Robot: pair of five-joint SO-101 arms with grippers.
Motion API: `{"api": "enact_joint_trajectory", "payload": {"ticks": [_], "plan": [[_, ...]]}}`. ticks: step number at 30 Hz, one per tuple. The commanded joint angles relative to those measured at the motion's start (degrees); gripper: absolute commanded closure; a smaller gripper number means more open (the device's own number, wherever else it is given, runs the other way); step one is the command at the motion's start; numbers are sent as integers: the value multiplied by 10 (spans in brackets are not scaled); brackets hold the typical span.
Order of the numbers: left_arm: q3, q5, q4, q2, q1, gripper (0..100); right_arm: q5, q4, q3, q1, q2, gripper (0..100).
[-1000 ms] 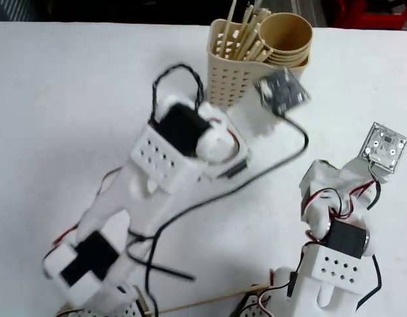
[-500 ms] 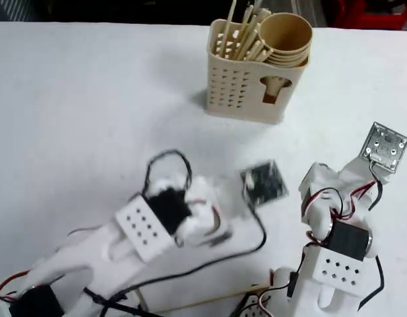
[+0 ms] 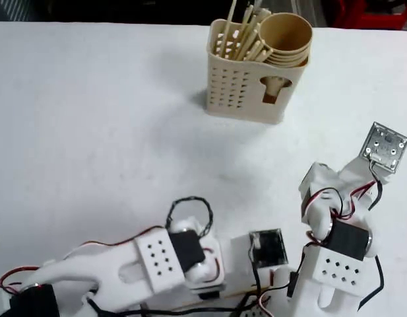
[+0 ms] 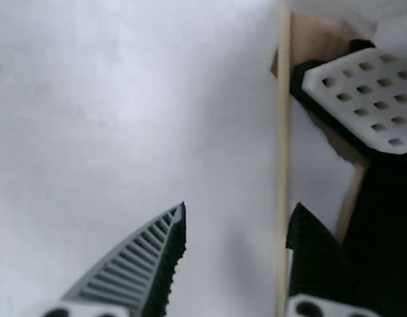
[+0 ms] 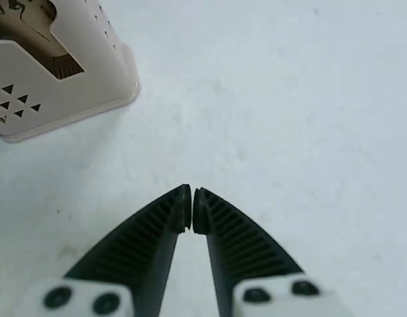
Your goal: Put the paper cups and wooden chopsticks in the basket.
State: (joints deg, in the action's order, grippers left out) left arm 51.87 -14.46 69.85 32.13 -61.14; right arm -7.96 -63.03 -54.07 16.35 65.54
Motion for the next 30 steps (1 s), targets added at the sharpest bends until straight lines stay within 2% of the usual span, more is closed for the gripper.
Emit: {"api": "enact_joint_trajectory", "payload": {"ticks": [1,15,25,30], "plan": [[9,23,-9,21,-33,747,-3,-3,28,9,7,978],[71,22,-9,22,-35,752,-4,-4,40,8,7,978],[71,21,7,22,-35,771,-4,-4,38,8,7,978],[69,-49,44,22,-28,834,-3,-4,38,8,7,978]]}}
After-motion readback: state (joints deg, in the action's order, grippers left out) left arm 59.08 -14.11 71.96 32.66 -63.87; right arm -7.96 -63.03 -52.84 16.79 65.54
